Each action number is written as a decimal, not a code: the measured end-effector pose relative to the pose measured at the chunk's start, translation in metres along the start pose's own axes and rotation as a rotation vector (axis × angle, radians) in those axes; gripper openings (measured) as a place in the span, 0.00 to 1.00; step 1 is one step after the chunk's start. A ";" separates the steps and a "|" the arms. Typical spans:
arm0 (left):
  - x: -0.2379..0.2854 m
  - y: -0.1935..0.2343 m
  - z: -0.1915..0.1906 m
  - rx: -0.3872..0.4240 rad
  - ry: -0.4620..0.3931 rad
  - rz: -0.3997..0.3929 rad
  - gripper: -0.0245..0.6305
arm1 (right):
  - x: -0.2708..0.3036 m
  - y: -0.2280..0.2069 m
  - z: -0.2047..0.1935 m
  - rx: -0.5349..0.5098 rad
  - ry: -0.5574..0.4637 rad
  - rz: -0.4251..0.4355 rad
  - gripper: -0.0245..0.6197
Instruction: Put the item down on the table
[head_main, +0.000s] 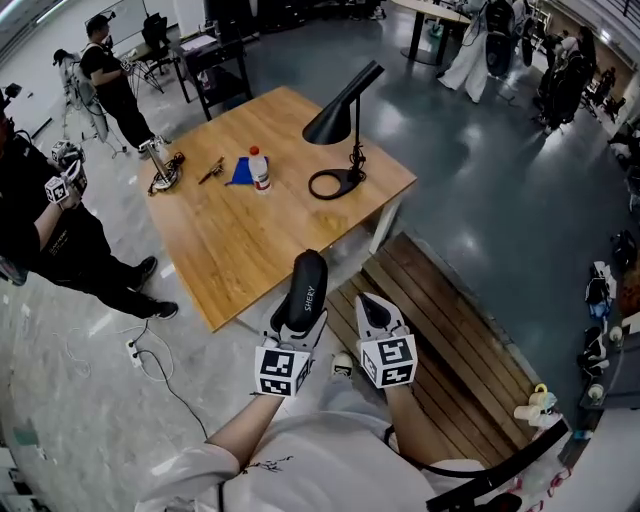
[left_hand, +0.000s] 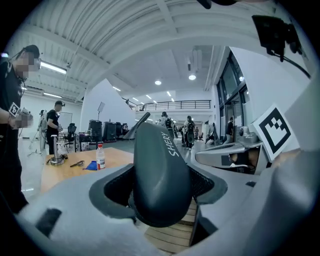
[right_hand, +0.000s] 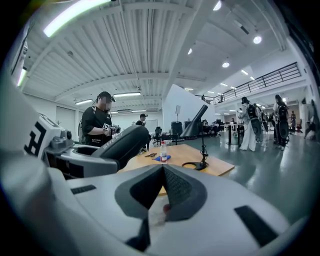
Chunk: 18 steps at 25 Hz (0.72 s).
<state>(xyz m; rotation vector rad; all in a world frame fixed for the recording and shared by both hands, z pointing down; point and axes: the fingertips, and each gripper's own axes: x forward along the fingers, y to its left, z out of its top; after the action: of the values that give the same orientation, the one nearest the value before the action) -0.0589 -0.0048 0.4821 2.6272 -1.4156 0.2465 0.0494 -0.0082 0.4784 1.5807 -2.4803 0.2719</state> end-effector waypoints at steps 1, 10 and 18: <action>0.016 0.003 0.005 0.003 0.002 0.011 0.54 | 0.011 -0.013 0.003 0.003 0.002 0.008 0.04; 0.108 0.028 0.037 -0.023 -0.008 0.101 0.54 | 0.087 -0.076 0.032 -0.006 0.015 0.098 0.04; 0.144 0.040 0.056 -0.004 -0.012 0.092 0.54 | 0.119 -0.094 0.049 -0.002 0.013 0.105 0.04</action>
<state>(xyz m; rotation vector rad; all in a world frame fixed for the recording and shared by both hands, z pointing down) -0.0105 -0.1551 0.4605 2.5672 -1.5415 0.2385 0.0826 -0.1643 0.4662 1.4450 -2.5571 0.2941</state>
